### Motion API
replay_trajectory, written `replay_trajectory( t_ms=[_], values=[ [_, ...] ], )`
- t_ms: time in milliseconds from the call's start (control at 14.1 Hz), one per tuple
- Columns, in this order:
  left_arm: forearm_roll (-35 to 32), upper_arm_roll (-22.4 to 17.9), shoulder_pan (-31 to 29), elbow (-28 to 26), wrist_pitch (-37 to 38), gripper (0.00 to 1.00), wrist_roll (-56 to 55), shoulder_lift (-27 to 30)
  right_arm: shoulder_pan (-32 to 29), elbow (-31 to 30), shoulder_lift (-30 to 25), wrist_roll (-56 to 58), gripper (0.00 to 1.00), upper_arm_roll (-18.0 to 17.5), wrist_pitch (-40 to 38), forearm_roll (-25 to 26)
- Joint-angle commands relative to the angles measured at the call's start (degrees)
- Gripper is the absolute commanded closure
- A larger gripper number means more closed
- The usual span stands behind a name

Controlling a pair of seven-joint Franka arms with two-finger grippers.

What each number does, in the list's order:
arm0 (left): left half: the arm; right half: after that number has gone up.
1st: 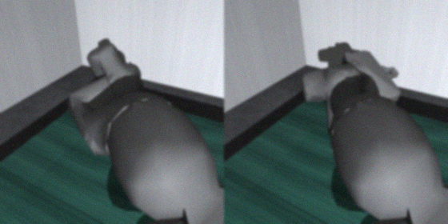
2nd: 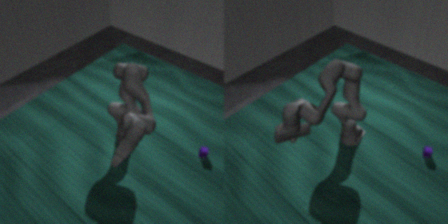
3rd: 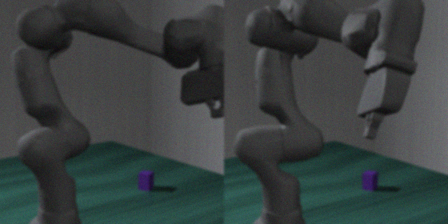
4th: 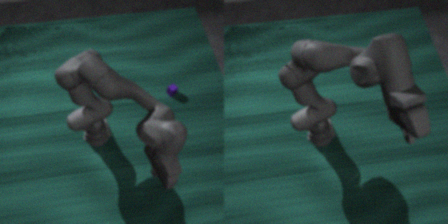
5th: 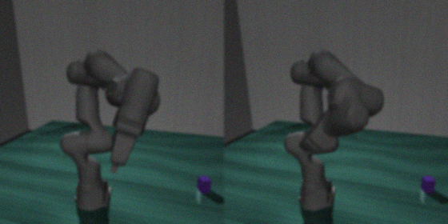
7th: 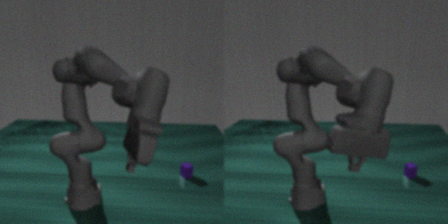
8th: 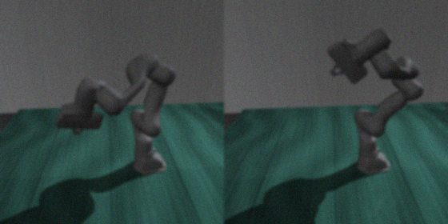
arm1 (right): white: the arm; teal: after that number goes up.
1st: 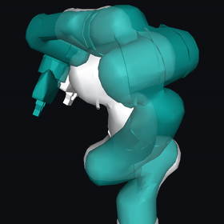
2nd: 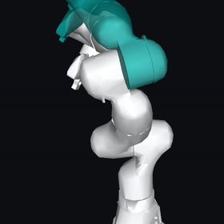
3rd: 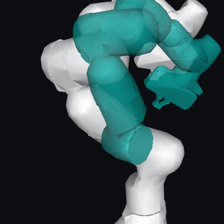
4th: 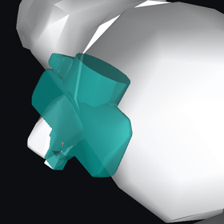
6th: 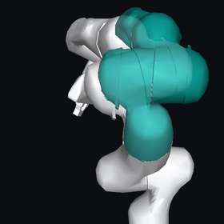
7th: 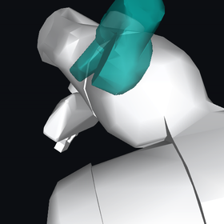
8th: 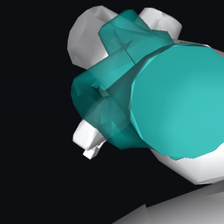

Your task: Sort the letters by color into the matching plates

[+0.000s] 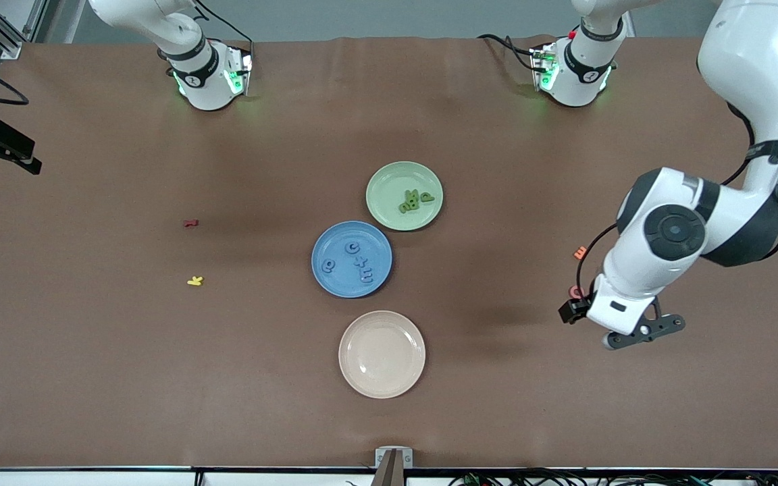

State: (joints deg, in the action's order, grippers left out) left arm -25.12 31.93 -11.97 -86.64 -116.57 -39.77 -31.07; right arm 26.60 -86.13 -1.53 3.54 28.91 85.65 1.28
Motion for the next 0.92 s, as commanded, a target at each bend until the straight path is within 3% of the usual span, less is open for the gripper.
replay_trajectory(
  t_ms=[0,212,496,708,850],
  values=[
    [9.2,-9.7,5.7,-0.9,1.3,0.00,7.1,7.4,-0.8,1.1,1.0,0.6,0.00,-0.8,-0.7,0.7],
    [17.0,-14.9,6.9,-1.3,5.2,0.00,14.7,12.9,-0.9,1.2,1.2,0.6,0.00,-0.8,-0.7,0.6],
    [26.2,-26.8,12.0,-1.4,14.1,0.00,22.8,20.6,-1.0,1.2,1.4,0.7,0.00,-0.9,-0.6,0.7],
    [26.9,-28.9,12.1,-1.8,18.7,0.00,28.1,25.1,-3.0,1.2,1.8,1.1,0.00,-1.6,-0.5,0.0],
    [26.9,-29.0,12.1,-2.9,19.4,0.00,31.4,27.4,-6.2,1.3,2.1,1.0,0.00,-5.2,-0.4,0.0]
  ],
)
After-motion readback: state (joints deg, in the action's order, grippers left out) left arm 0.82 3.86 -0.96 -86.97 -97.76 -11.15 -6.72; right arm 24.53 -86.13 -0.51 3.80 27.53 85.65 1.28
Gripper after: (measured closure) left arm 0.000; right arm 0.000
